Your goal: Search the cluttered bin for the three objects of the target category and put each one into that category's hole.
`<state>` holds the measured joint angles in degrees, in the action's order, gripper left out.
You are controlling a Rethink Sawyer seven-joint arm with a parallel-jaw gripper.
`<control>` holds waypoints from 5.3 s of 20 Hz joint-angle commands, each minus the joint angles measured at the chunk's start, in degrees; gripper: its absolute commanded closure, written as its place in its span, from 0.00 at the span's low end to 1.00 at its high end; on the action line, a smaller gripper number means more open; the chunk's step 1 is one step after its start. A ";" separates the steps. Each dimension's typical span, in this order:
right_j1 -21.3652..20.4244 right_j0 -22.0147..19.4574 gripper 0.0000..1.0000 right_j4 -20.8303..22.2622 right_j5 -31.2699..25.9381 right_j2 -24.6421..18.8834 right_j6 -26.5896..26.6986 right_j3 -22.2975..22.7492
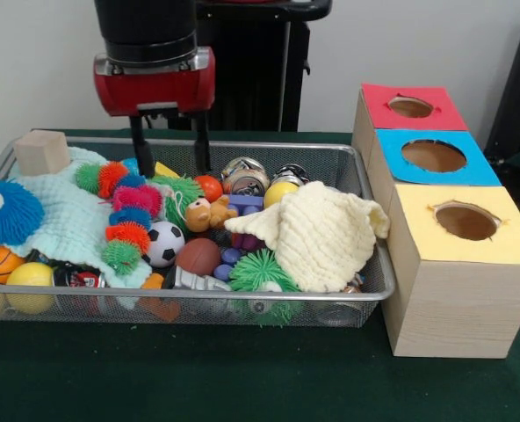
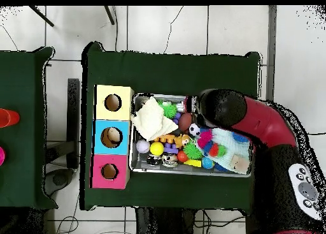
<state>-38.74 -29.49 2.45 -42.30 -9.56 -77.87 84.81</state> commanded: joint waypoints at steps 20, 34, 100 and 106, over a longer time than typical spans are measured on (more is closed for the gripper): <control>9.79 -3.32 0.00 10.01 -9.53 -7.51 11.05 -15.41; 11.12 -4.19 0.00 12.24 -15.72 -8.99 13.06 -20.92; 1.10 -17.83 0.00 22.58 -2.82 -16.54 8.50 11.05; 5.54 -16.17 0.00 23.58 -1.09 -15.64 4.77 9.17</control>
<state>-38.06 -46.38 22.29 -48.03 -21.73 -77.73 90.57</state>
